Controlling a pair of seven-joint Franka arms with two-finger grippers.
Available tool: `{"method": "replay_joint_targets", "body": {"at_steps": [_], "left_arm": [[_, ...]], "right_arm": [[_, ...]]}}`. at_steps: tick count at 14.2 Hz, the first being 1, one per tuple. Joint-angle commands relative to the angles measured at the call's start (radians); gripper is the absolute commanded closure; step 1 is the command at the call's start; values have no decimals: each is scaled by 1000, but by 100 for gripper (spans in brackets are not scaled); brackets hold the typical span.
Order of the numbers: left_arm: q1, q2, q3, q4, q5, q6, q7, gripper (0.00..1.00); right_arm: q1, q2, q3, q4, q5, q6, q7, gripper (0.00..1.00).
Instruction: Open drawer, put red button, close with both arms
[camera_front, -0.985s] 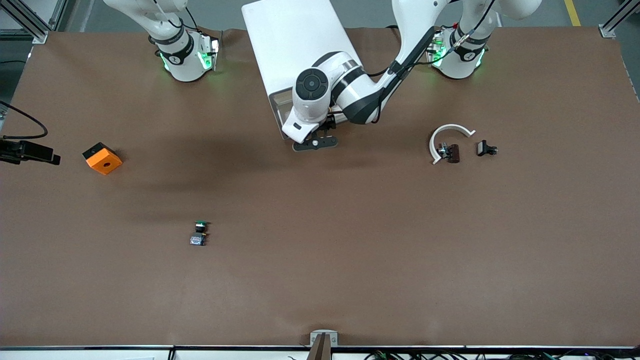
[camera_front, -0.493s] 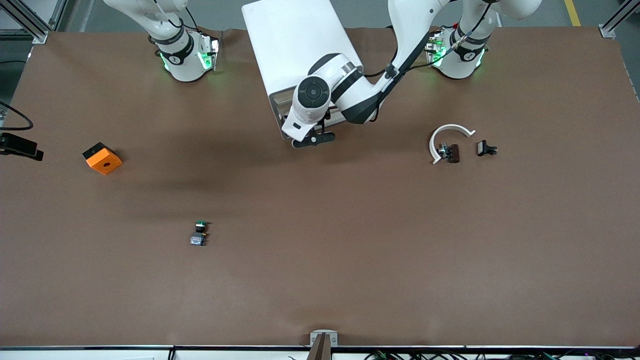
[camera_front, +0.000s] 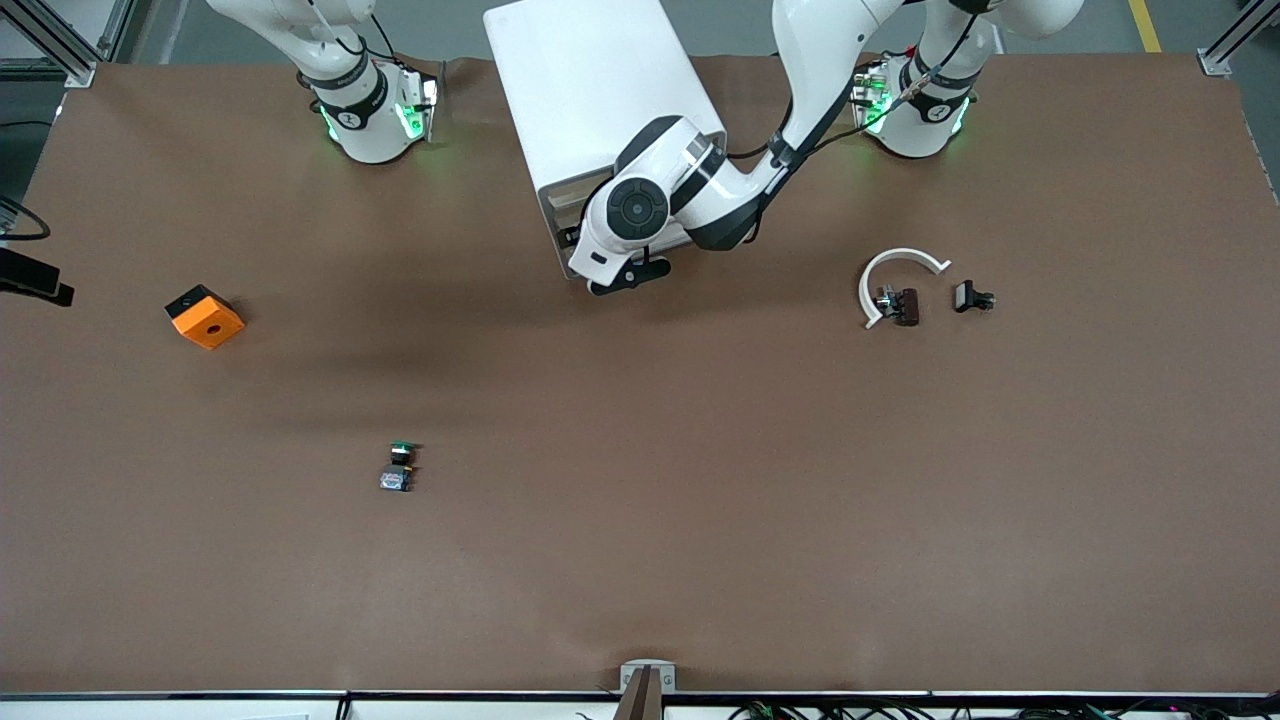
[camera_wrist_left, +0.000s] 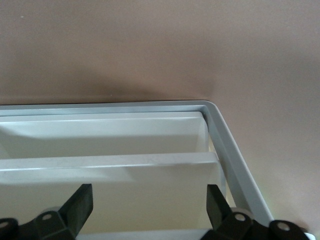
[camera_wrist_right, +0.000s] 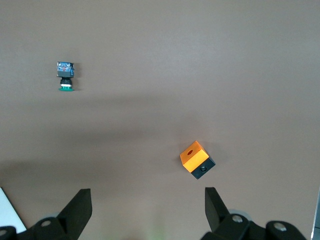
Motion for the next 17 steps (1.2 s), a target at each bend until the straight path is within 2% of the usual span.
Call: {"method": "replay_joint_targets", "body": {"at_steps": [1, 4, 7, 10, 12, 15, 17], "left_arm": [[-3, -6, -6, 3, -8, -21, 4, 0], [17, -7, 1, 39, 145, -19, 9, 0], [92, -15, 1, 110, 301, -22, 0, 0], [187, -37, 3, 162, 557, -24, 4, 0], [267, -73, 3, 161, 605, -33, 15, 0], [368, -164, 3, 162, 628, -190, 175, 0], [451, -219, 3, 162, 630, -237, 262, 0]], "right_arm": [[-10, -55, 5, -12, 27, -10, 9, 0], [-32, -58, 2, -15, 63, -21, 6, 0], [-29, -82, 4, -26, 61, -23, 0, 0], [-29, -99, 5, -33, 61, -33, 0, 0], [-23, -130, 9, -73, 61, -35, 7, 0], [-24, -183, 9, -153, 61, -7, 7, 0], [3, -226, 7, -210, 60, 17, 32, 0]]}}
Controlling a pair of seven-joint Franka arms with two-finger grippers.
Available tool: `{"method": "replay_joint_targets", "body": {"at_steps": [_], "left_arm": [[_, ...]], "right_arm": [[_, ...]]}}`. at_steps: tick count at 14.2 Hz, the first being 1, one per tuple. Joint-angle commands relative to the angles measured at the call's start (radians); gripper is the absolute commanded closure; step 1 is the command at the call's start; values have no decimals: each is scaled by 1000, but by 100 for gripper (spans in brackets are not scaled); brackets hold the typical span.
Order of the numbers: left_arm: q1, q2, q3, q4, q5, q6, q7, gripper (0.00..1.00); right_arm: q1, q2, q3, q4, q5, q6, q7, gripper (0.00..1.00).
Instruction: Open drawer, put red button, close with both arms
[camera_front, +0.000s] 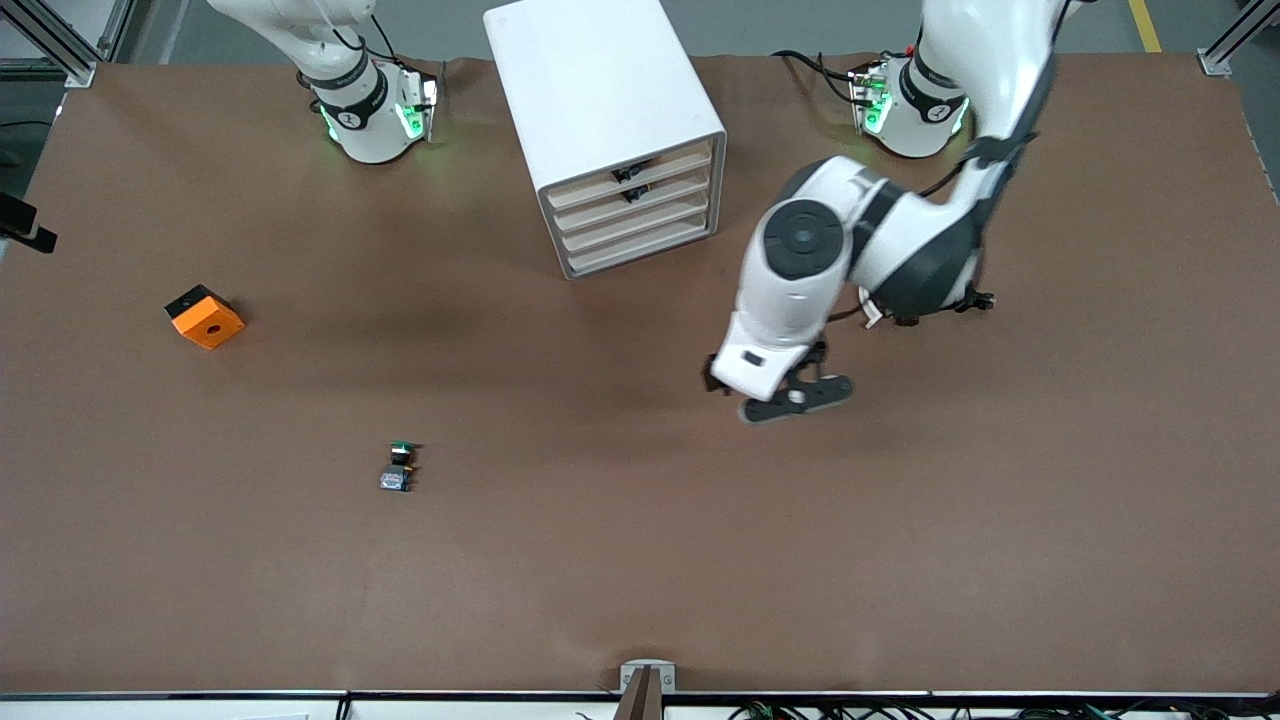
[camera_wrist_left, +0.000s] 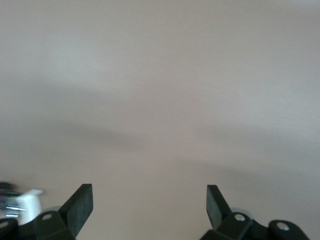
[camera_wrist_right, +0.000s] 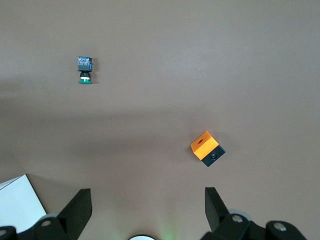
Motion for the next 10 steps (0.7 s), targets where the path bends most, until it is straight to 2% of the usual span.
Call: {"method": "replay_joint_targets", "body": {"at_steps": [1, 6, 8, 10], "left_arm": [[108, -103, -10, -21, 22, -54, 96, 0], [309, -220, -19, -33, -41, -186, 424, 0], [366, -240, -20, -36, -44, -223, 496, 0], [398, -287, -20, -81, -51, -232, 558, 0]], "right_arm": [[41, -100, 2, -121, 10, 43, 61, 0], [78, -189, -1, -254, -1, 100, 76, 0], [78, -197, -1, -265, -1, 101, 67, 0], [75, -198, 0, -264, -1, 97, 66, 0]]}}
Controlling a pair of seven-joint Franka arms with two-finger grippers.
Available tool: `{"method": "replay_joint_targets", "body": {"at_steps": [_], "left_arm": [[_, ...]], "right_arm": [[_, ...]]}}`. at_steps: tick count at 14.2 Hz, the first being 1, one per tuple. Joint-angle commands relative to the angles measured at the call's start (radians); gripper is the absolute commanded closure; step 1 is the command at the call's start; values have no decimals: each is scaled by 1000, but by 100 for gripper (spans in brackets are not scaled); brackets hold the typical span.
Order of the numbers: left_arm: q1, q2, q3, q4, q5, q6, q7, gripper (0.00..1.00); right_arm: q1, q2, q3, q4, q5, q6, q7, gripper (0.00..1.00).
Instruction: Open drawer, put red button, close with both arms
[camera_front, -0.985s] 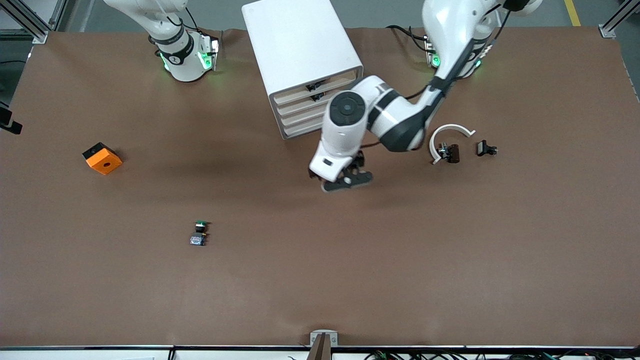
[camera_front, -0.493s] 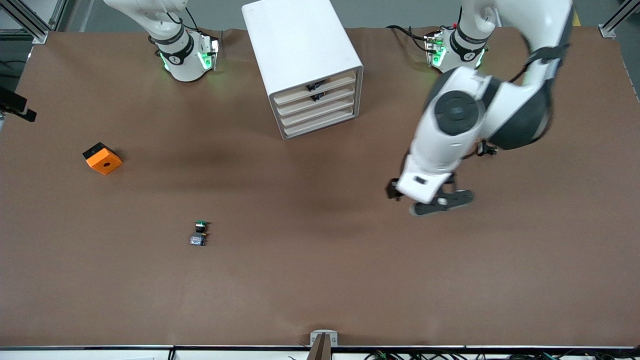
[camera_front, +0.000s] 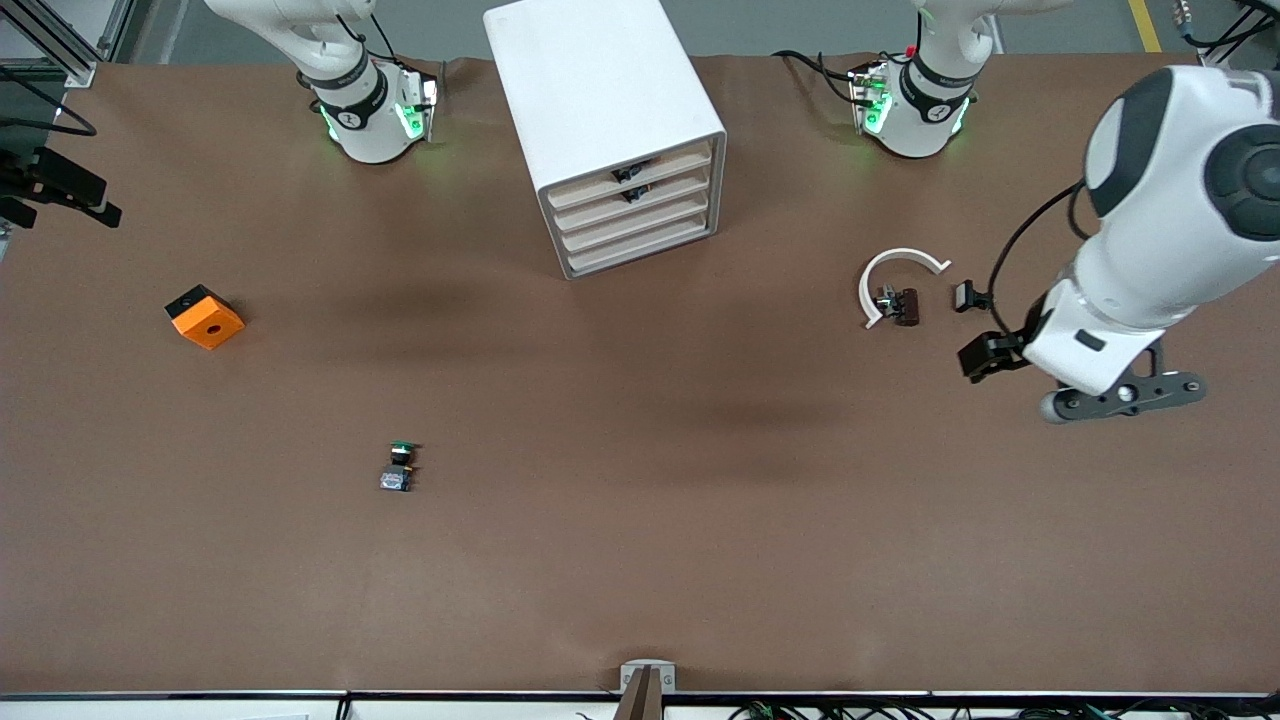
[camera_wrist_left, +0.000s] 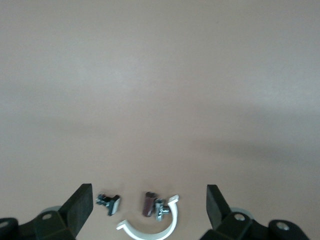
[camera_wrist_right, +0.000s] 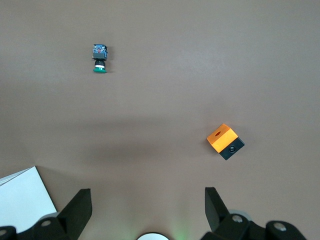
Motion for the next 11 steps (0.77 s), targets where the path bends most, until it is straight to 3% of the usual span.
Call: {"method": "replay_joint_targets", "body": {"at_steps": [1, 4, 7, 10, 11], "left_arm": [[72, -88, -17, -90, -37, -8, 93, 0], [124, -164, 7, -127, -98, -8, 245, 0], [26, -207, 148, -144, -112, -8, 262, 0], [6, -262, 161, -212, -112, 6, 262, 0], [-24, -292, 206, -249, -114, 30, 262, 0]], "right_arm": [[4, -35, -1, -34, -2, 15, 5, 0], [2, -35, -1, -29, -3, 14, -9, 0], [-2, -35, -2, -25, -25, 18, -37, 0], [2, -33, 4, -23, -37, 21, -37, 0], [2, -33, 5, -21, -37, 21, -37, 0]]}}
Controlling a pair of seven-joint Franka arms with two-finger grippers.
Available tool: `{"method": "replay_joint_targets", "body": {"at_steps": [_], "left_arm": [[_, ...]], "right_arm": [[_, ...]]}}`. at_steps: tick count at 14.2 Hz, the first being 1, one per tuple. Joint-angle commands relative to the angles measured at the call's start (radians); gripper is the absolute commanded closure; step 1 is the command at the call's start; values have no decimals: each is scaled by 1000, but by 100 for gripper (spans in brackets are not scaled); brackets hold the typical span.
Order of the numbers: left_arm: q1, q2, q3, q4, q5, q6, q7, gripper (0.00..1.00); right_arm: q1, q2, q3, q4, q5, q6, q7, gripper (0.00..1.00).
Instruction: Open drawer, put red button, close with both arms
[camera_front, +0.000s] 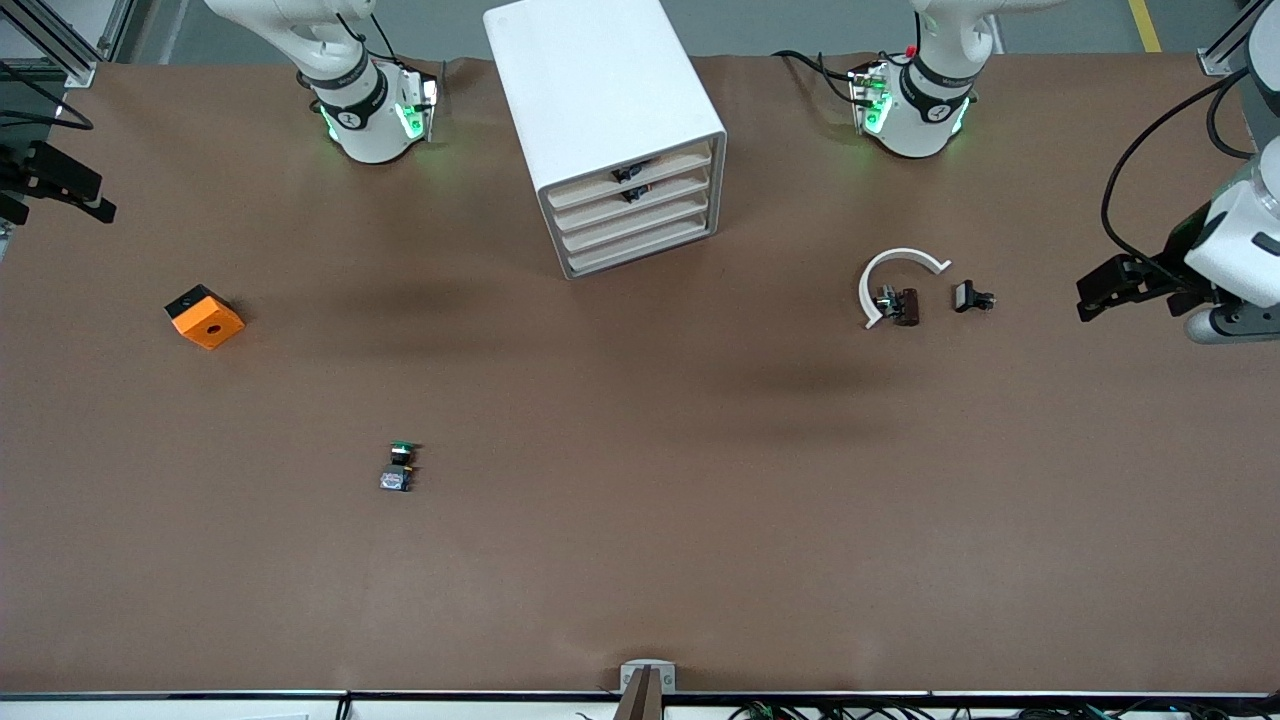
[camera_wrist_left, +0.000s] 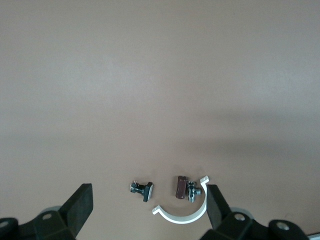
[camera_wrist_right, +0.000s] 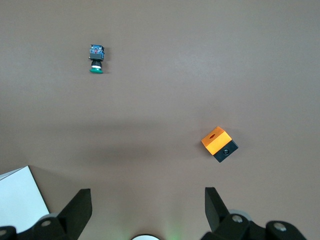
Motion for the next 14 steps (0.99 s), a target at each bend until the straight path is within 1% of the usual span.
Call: {"method": "replay_joint_targets", "body": {"at_steps": [1, 2, 5, 7, 10, 12, 14], "left_arm": [[-94, -106, 109, -125, -22, 57, 13, 0], [-101, -122, 126, -145, -27, 71, 13, 0], [-98, -131, 126, -148, -39, 79, 11, 0], [-95, -143, 129, -125, -79, 79, 11, 0], [-95, -149, 133, -70, -79, 68, 3, 0], [-95, -149, 131, -51, -76, 65, 2, 0], [-96, -149, 128, -13, -74, 3, 6, 0]], "right_arm": [[3, -25, 5, -12, -17, 6, -8, 0], [4, -25, 7, -12, -15, 6, -8, 0], [4, -23, 5, -8, -14, 9, -8, 0], [6, -23, 7, -3, -11, 11, -7, 0], [6, -23, 5, -3, -11, 17, -7, 0], [4, -23, 5, -3, -8, 18, -7, 0], [4, -23, 5, -2, -3, 20, -7, 0]]}}
